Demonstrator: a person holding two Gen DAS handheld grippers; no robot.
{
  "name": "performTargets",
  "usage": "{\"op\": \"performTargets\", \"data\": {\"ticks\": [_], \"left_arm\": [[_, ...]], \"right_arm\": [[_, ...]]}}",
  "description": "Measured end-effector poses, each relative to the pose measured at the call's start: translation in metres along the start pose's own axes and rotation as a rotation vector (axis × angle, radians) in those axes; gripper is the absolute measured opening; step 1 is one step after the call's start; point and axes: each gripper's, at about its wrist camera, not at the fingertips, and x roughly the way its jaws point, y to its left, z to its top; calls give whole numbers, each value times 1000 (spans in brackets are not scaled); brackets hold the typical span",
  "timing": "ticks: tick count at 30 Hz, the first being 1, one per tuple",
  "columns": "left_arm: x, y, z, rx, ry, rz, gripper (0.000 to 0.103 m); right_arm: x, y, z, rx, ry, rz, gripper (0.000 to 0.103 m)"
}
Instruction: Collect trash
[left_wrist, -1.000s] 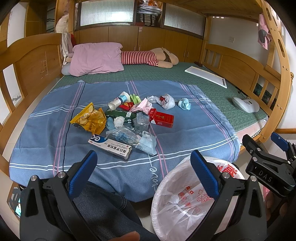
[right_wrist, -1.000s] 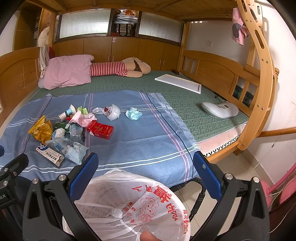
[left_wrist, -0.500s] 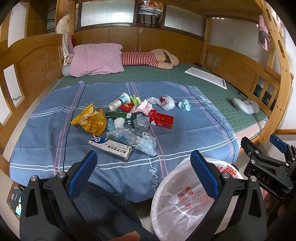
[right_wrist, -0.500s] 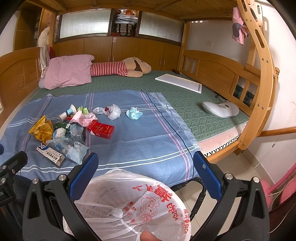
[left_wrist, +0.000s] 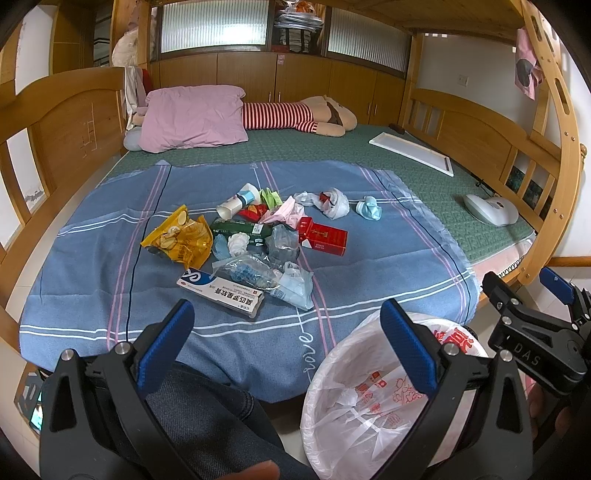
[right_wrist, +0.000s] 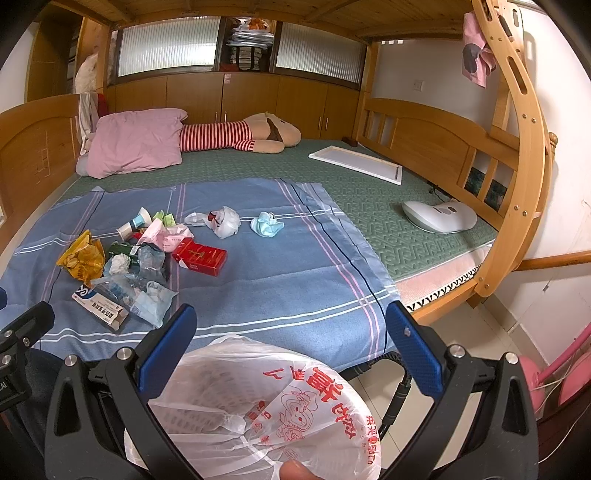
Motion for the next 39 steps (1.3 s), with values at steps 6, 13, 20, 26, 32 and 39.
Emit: {"op": "performTargets", "data": {"ticks": [6,13,20,26,32,39], "left_arm": [[11,6,0,-11,16,6,100],[106,75,12,-266,175,42,94],[160,123,17,-457,143,37,75],[181,140,-5,-707,213,-170,94],[182,128,-8,-708,208,-205,97],[193,142,-14,-792,244,-140,97]], "right_arm": [[8,-4,4,-5,8,9,100],[103,-33,36,69,188,93,97],[217,0,82,109,196,139,86],[338,24,121,150,275,73,86],[419,44,121,172,435,68,80],[386,55,95,109,497,230,20]]}}
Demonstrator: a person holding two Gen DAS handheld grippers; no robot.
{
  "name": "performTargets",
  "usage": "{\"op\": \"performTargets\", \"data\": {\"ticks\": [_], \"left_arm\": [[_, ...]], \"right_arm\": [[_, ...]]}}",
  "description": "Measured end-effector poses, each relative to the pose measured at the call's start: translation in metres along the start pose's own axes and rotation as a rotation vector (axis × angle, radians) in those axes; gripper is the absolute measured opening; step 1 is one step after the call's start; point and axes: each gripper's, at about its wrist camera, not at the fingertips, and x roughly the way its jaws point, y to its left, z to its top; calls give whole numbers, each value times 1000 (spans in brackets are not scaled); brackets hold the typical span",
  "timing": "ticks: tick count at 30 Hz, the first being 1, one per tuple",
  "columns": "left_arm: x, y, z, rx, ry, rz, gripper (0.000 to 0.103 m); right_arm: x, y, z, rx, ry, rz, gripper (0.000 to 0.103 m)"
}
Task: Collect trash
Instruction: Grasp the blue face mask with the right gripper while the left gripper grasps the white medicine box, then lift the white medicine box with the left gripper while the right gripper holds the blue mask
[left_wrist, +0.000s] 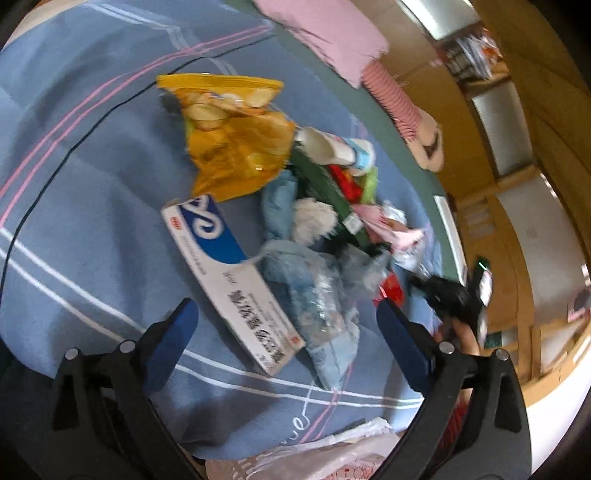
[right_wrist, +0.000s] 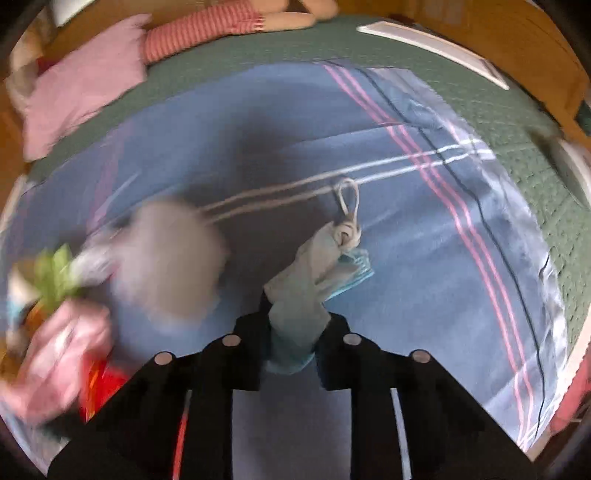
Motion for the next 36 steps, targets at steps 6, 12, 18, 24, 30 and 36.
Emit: {"op": "performTargets", "data": {"ticks": [6,12,18,24,30,36], "left_arm": [[10,4,-1,7,33,131,99],[42,10,3,16,132,218,100],[46,-2,1,141,89,274,96],[47,-15,-5,237,77,294,60],[32,-18,-5,229,-2,255,37],[8,-26,-9,267,-119,220,31]], "right_arm": [[-91,-6,-82,-50,-42,187,20],[-152,-7,-174,-122,-62,298,20],[-190,-7,-238,-206,-107,359,20],[-221,3,-241,-325,-164,320,21],[-223,8,-241,-341,-159,305,21],[-216,16,-246,-331,-134,320,21]]}}
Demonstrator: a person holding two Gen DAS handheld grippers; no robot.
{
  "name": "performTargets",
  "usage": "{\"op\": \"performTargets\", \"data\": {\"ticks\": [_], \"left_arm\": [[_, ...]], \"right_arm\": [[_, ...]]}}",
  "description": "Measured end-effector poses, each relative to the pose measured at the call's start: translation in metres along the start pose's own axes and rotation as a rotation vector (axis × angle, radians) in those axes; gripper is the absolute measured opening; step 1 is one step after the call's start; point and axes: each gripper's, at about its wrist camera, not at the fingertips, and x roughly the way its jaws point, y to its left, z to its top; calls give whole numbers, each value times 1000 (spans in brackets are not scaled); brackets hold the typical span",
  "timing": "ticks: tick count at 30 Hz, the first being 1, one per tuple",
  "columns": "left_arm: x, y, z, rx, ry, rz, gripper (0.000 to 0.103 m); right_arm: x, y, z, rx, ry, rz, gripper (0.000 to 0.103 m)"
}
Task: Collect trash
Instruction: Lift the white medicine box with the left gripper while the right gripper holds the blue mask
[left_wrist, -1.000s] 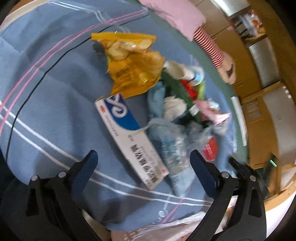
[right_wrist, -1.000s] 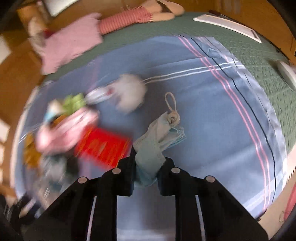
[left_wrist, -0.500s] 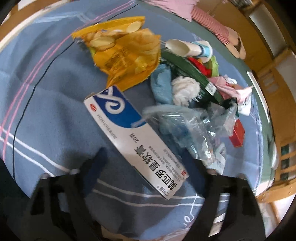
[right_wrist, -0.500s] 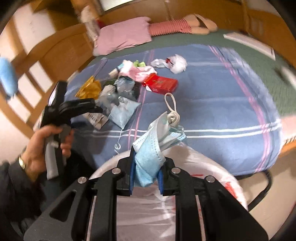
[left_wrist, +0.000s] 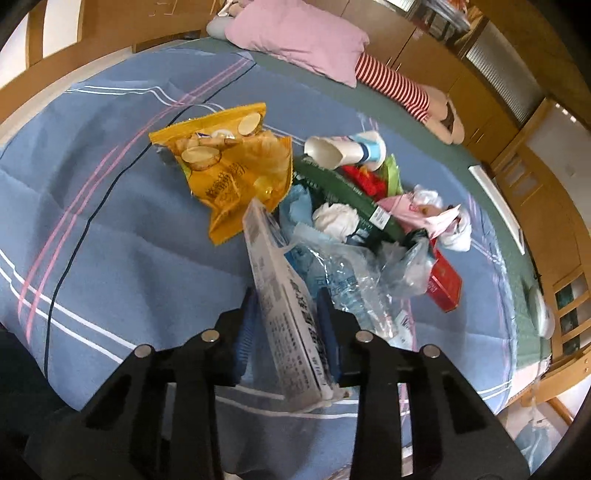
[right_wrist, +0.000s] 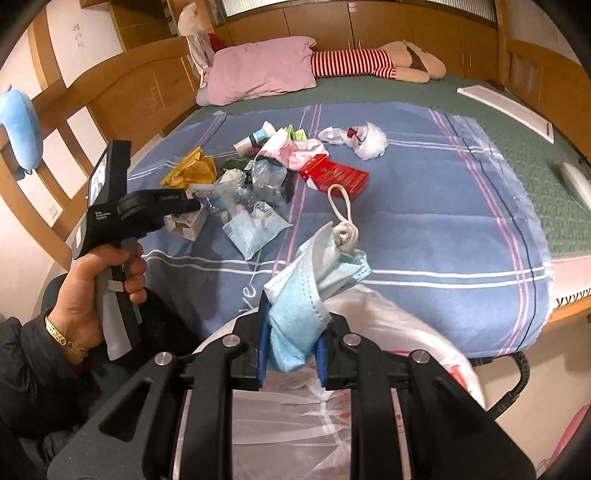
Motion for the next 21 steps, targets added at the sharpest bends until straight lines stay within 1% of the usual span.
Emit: {"op": "performTargets", "data": {"ticks": [3,5,6,10,13,15,21], "left_arm": [[-5,6,2,-28,-13,-48,29],[-11,11,4,-60,-38,-106,25],[-13,13,4,-79,-44,-140,24],[-11,20,7,-163,-43,-323,22],[-9,19,7,-191,-44,-398,22],[-11,19,6,-202,-54,-419,22],[-16,20,5,-206,-84,-406,22]], "right_arm": [[5,2,-1,10,6,5,21],[7,1,0,19,9,7,21],[8,1,-1,24,8,7,21],[7,0,-2,30,4,-11,21],[7,-3,-6,40,5,-21,21],[6,-7,-7,63,4,-12,21],[6,-16,-13,98,6,-9,21]]}}
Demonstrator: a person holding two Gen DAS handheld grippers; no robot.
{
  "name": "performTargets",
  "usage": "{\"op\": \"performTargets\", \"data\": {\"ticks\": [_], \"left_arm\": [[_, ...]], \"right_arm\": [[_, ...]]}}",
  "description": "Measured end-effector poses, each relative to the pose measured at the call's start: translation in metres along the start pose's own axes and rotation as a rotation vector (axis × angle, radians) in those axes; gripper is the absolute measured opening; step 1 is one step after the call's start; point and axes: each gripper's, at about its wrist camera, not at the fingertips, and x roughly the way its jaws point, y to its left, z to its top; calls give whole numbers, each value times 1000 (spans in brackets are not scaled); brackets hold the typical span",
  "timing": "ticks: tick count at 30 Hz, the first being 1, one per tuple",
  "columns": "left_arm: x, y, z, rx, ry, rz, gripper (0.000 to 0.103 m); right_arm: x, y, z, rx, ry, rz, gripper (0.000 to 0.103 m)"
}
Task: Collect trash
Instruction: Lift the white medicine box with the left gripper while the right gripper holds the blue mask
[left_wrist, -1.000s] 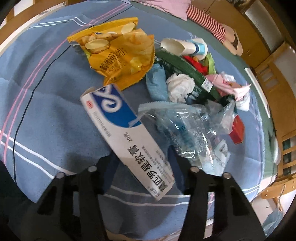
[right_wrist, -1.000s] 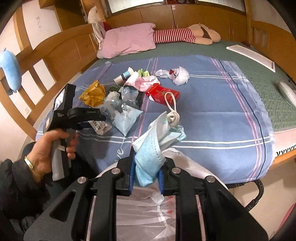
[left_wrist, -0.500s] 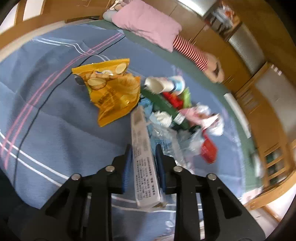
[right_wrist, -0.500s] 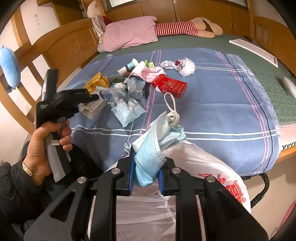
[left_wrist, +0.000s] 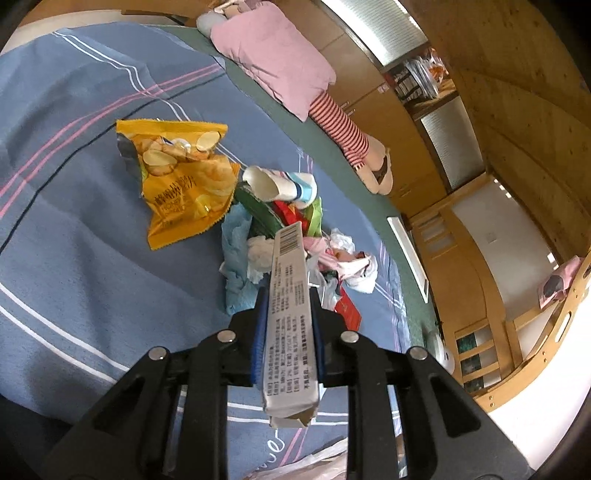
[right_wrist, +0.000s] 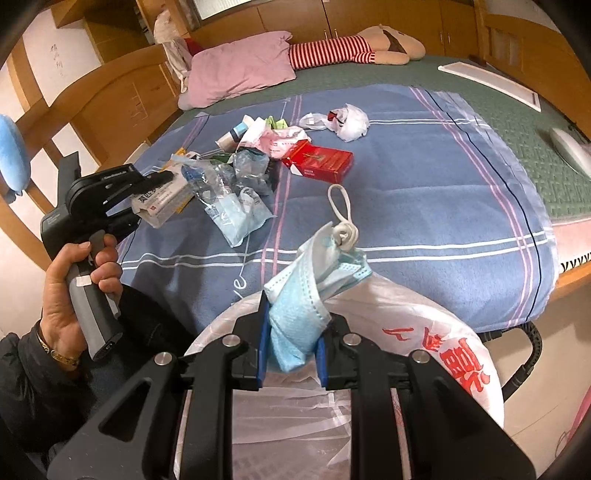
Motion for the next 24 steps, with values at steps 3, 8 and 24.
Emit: {"op": "performTargets", "data": {"ticks": [3,8,24], "left_arm": [[-8,3,2,-10,-46,-35,22],[-18,4,5,-21,-89,-95,21],[-60,-6,5,46,-179,-164,21]], "right_arm": [[0,-2,-1,4,0,-2,21],[2,-3,-2,7,9,0,21],[8,5,-2,-12,27,-15,21]]}}
